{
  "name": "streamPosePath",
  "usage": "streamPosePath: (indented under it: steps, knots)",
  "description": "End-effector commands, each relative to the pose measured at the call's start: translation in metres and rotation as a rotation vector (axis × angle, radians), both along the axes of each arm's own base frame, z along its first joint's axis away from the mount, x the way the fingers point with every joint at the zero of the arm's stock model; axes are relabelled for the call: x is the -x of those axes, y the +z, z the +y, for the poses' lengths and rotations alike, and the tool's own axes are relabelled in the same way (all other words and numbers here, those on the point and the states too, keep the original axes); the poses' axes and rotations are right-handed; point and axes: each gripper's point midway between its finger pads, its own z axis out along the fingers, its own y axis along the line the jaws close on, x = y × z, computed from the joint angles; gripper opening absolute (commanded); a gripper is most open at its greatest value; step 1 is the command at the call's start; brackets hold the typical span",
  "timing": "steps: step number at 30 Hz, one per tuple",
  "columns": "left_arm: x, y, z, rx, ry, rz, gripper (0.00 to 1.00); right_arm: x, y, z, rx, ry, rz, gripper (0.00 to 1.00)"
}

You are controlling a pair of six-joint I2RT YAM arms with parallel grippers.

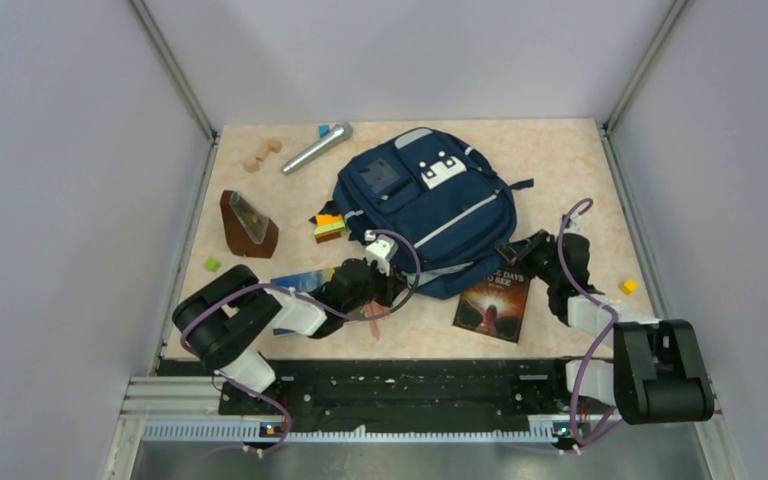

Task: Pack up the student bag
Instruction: Zip the student bag at the center of the board.

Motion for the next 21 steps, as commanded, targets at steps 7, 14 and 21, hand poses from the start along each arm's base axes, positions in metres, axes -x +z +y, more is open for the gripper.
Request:
streamPosePath:
  steps: [7,14,21]
  knots:
    - [0.018,0.027,-0.045,0.111,-0.066,0.003,0.0,-0.013,0.031,-0.003,-0.011,-0.019,-0.131,0.0]
    - [0.021,0.038,-0.06,0.122,-0.088,0.012,0.0,-0.013,0.03,-0.003,-0.008,-0.02,-0.131,0.0]
    - [0.025,0.052,-0.063,0.146,-0.081,0.011,0.0,-0.013,0.03,-0.005,-0.003,-0.026,-0.133,0.0]
